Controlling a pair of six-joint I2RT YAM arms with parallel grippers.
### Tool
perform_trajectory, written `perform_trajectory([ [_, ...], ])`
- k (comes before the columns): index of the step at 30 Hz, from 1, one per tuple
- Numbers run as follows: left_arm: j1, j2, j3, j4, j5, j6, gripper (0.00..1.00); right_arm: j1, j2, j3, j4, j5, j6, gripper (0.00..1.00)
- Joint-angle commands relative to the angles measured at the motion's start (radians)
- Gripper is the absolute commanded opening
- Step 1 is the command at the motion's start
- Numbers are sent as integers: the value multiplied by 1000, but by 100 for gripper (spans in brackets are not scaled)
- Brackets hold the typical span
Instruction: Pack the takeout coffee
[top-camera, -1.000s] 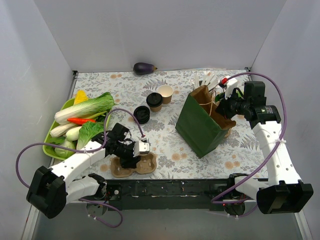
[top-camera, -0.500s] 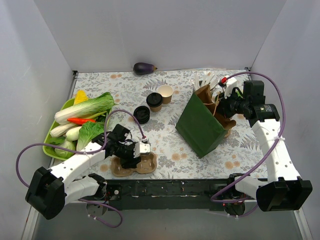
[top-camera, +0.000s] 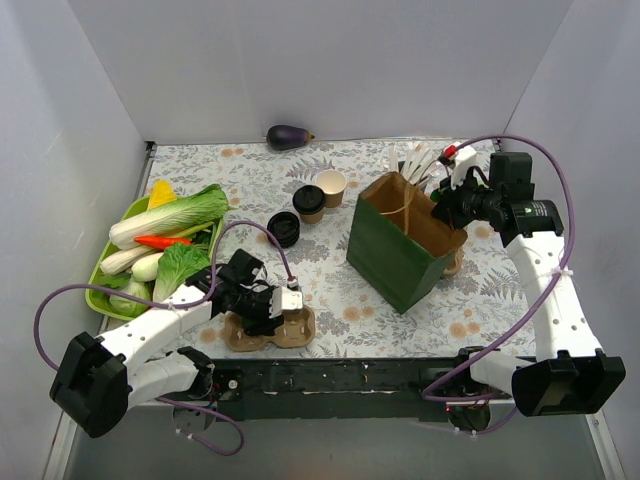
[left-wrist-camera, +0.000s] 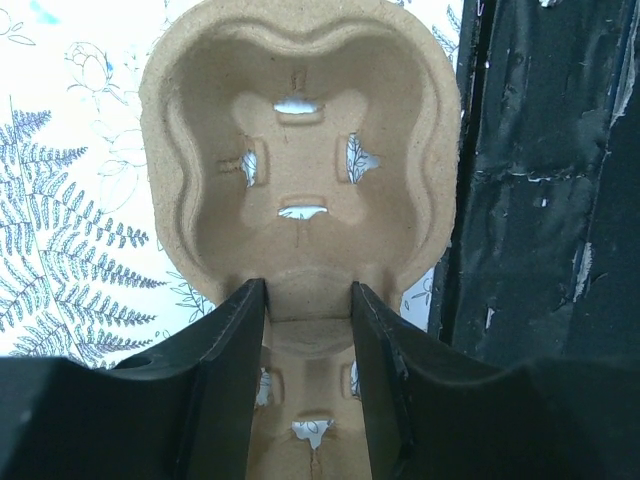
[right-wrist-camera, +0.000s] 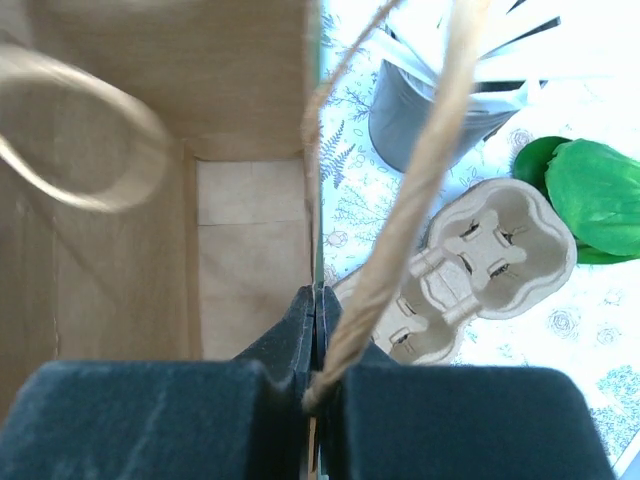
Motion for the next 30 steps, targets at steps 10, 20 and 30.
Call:
perform_trajectory([
  [10,49,-7,228,-103,91,-67,0,-1,36,156,-122,-122,-83,1],
  [20,72,54,510,82,79,-305,0,0,81,197,-156,-176,-123,1],
  [30,138,212,858,421,123,-664,0,26,134,271,-200,-220,-155,1],
])
